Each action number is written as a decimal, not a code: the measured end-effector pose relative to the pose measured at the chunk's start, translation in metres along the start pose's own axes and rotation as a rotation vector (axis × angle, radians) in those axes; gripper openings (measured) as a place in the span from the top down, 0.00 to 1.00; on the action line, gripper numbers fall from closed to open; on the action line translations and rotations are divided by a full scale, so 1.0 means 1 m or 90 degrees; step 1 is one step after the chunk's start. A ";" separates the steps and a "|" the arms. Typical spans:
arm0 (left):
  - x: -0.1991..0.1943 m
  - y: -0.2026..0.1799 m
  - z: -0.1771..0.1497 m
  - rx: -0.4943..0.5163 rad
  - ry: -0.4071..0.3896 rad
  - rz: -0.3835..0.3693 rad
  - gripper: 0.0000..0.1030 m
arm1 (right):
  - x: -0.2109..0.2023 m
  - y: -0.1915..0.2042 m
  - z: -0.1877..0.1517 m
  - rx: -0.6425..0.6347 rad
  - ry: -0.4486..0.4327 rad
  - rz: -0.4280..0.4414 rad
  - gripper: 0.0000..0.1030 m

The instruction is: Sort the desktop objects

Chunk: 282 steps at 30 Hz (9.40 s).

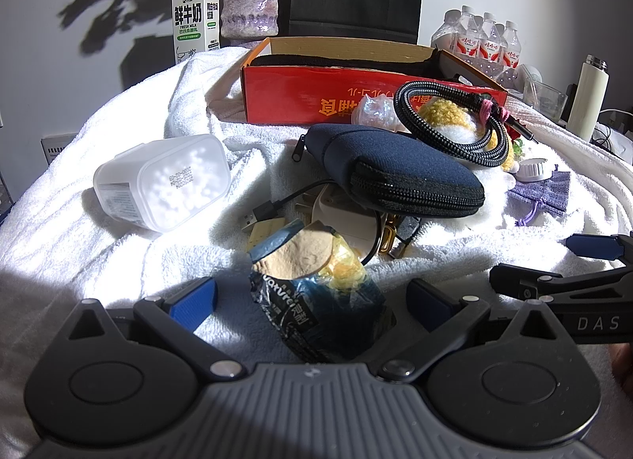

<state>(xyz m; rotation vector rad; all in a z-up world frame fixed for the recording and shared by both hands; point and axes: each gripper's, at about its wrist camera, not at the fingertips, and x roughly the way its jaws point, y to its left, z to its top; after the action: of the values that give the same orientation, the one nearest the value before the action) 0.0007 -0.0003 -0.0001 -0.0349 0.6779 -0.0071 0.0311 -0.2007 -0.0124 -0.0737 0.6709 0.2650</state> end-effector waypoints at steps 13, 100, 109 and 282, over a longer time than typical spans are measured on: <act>-0.001 0.000 -0.001 0.004 -0.001 0.000 0.00 | 0.000 -0.001 0.001 -0.003 0.001 0.001 0.00; 0.258 -0.003 0.321 0.059 0.100 0.072 0.04 | 0.264 -0.094 0.294 0.038 0.110 -0.096 0.44; 0.163 0.008 0.322 0.037 0.138 0.108 0.01 | 0.167 -0.070 0.301 0.052 0.093 -0.080 0.20; -0.034 0.012 0.202 -0.043 0.007 0.024 0.00 | -0.035 -0.034 0.190 -0.071 -0.039 0.073 0.12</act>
<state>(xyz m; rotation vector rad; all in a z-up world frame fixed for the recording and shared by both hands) 0.1009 0.0187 0.1778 -0.0866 0.6890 0.0512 0.1280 -0.2118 0.1575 -0.1327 0.5996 0.4139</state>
